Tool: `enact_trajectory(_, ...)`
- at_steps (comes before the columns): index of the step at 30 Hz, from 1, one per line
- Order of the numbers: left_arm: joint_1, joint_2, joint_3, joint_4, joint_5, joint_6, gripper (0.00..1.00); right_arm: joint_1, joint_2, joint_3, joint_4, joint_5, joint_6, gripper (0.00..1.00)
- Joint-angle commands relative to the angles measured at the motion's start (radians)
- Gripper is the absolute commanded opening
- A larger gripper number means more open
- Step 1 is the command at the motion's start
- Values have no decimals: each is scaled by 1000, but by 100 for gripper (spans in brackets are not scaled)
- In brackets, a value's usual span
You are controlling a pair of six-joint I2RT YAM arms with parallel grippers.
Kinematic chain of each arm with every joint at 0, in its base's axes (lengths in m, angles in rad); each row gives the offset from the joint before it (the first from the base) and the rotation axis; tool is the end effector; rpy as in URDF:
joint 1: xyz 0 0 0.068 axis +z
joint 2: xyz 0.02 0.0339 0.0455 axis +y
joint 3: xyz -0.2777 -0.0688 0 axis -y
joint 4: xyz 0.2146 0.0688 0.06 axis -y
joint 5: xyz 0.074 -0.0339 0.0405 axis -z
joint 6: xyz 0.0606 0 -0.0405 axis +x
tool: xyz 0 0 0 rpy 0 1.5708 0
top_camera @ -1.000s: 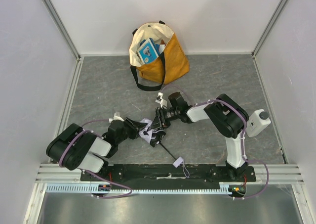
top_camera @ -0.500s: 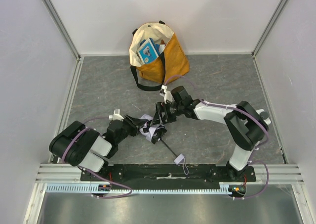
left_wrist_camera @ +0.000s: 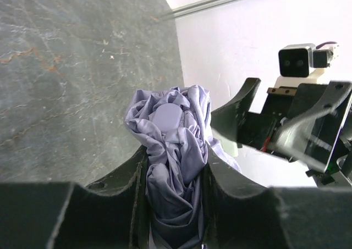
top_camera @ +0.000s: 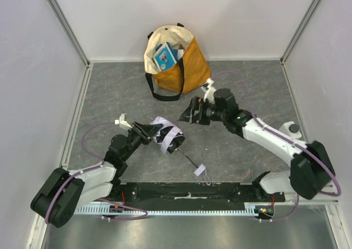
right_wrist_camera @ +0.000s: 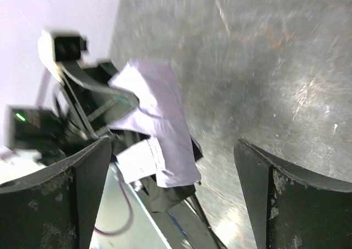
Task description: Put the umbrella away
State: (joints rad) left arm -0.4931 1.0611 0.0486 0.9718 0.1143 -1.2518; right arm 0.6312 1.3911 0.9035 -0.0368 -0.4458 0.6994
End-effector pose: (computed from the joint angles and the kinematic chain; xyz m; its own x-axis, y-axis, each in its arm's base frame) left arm 0.1581 -0.0928 0.2002 -0.5531 -0.7737 -0.3089 0.1449 0.2758 -0.9502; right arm 0.2263 0.1978 0.2748 -0.8461 0.1010 -0.5234 -0.3778 0.5791 0.7225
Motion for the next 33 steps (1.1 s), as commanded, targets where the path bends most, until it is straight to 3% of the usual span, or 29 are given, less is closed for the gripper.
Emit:
enact_trajectory(1, 7, -68, 54, 40, 28, 31, 2, -105, -127, -18, 3, 125, 234, 98)
enact_trajectory(8, 14, -107, 94, 177, 53, -41, 2, -169, -181, -69, -60, 127, 322, 97)
enact_trajectory(13, 31, -64, 137, 350, 53, -165, 2, -179, -215, -287, 325, -4, 630, 91)
enact_trajectory(18, 31, -33, 244, 401, 56, -205, 2, -162, -211, -373, 501, -18, 837, 80)
enact_trajectory(23, 31, 10, 347, 400, 51, -205, 2, -64, -101, -422, 786, -34, 1086, 77)
enact_trajectory(29, 28, 100, 425, 456, 44, -242, 2, 62, 26, -391, 1083, 53, 1325, 73)
enact_trajectory(33, 24, 126, 450, 469, 38, -242, 2, 119, 71, -353, 1126, 90, 1400, 72)
